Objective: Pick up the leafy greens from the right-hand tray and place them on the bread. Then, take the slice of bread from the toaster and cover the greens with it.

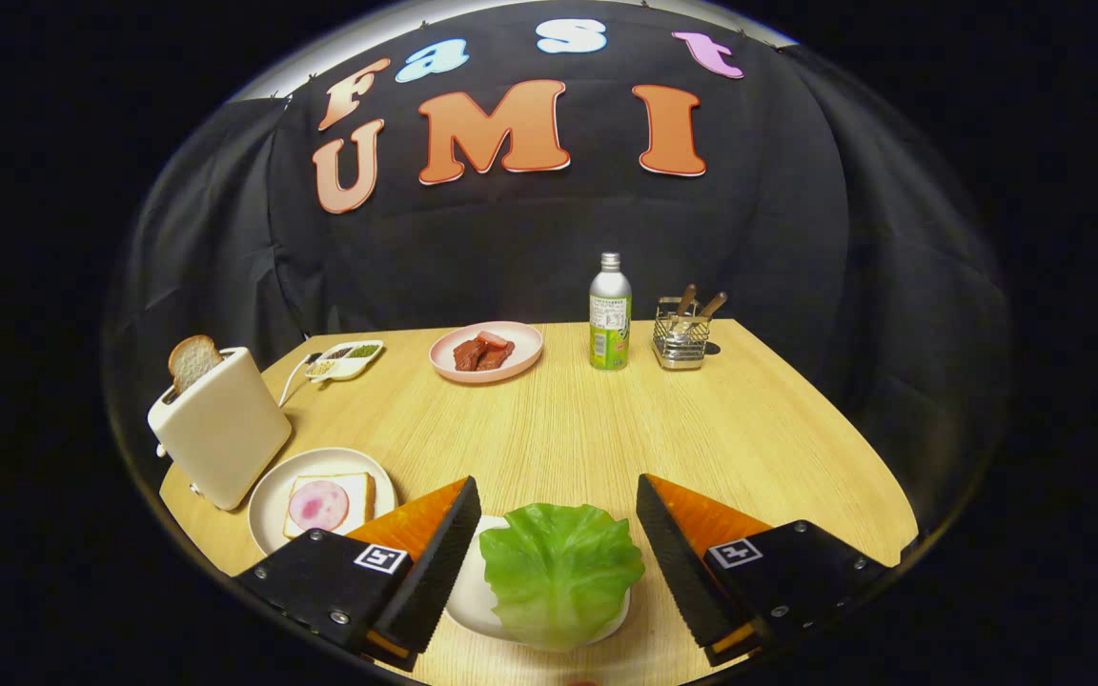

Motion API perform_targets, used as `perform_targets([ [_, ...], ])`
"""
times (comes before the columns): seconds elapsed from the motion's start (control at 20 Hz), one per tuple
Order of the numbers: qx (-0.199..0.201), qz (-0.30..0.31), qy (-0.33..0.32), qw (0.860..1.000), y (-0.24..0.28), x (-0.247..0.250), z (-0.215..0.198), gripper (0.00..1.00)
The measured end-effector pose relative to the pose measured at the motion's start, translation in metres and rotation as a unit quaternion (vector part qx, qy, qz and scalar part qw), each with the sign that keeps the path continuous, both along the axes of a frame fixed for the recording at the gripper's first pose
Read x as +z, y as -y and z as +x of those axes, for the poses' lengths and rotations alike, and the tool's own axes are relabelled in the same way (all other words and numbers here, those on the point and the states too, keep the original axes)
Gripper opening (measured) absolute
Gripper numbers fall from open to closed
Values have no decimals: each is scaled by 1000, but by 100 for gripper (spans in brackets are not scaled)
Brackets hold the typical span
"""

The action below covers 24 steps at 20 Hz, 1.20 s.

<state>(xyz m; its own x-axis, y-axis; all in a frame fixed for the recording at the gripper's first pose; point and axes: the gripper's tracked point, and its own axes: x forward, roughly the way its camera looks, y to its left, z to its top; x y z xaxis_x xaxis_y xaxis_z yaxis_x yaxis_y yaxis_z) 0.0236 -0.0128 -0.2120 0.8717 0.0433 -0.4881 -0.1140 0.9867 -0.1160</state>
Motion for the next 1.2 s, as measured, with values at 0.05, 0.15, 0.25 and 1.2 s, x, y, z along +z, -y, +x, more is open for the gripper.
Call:
perform_targets([
  [0.05, 4, -4, -12, 1000, -2, -8, -2, 99],
  [0.15, 11, -18, -39, 999, -3, -25, -7, 99],
  [0.25, 17, -30, -67, 997, -4, -41, -12, 99],
  [1.2, -11, -25, -157, 987, 15, -95, -24, 92],
])
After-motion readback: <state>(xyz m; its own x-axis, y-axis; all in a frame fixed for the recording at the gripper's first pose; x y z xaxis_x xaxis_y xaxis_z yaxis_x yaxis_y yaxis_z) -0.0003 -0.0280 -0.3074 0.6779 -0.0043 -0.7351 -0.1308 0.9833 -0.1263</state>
